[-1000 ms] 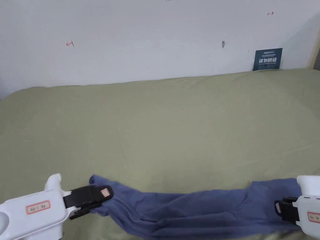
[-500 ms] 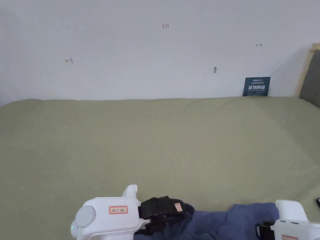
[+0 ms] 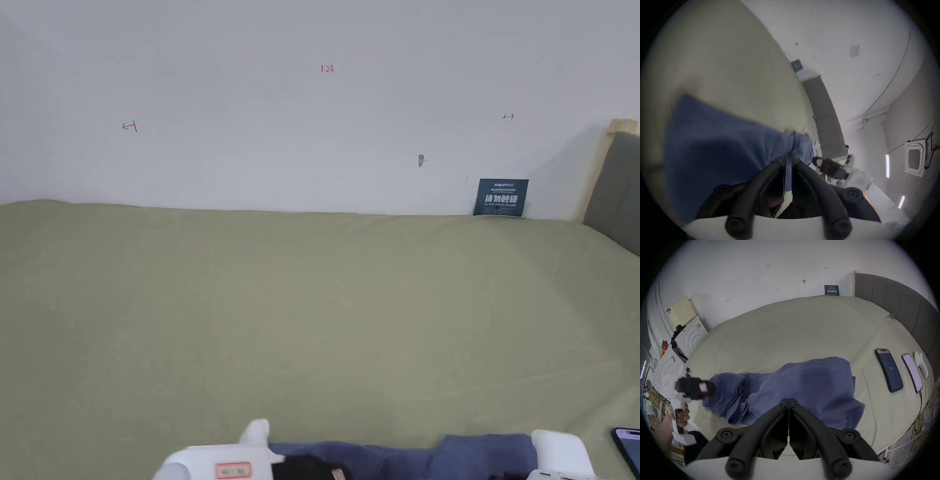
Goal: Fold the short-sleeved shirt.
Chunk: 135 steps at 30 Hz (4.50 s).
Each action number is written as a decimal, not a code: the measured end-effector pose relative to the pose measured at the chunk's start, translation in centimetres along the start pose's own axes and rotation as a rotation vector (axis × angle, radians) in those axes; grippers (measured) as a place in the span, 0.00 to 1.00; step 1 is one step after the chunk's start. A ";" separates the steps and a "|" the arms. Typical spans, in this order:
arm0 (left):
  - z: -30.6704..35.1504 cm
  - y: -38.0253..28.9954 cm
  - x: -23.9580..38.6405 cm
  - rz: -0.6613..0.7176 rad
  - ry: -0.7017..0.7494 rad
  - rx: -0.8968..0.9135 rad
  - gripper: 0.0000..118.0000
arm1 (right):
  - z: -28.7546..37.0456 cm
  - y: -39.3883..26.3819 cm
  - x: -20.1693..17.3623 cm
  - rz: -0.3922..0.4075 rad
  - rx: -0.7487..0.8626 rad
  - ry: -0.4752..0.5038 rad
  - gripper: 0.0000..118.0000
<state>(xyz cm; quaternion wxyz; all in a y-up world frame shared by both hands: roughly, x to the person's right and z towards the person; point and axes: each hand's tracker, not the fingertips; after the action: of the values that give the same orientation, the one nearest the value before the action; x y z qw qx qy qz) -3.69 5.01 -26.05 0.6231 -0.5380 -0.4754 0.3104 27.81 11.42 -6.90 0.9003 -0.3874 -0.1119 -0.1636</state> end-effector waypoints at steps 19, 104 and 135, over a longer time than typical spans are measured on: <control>5.4 1.5 3.3 -0.193 0.077 0.013 0.00 | -0.6 -0.1 -0.6 0.040 -0.026 0.000 0.00; -6.7 -1.1 3.0 -0.115 0.252 -0.054 0.01 | -1.7 -0.1 -1.2 0.054 -0.065 0.017 0.00; 14.2 5.6 -5.3 -0.013 0.016 0.090 0.96 | -12.4 4.4 -10.6 0.028 -0.415 0.318 0.00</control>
<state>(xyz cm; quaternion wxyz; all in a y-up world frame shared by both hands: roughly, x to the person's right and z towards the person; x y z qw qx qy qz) -18.01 6.83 -33.27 0.6525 -0.5088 -0.4593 0.3232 20.66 7.35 -21.59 0.8101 -0.5347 0.0723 -0.2292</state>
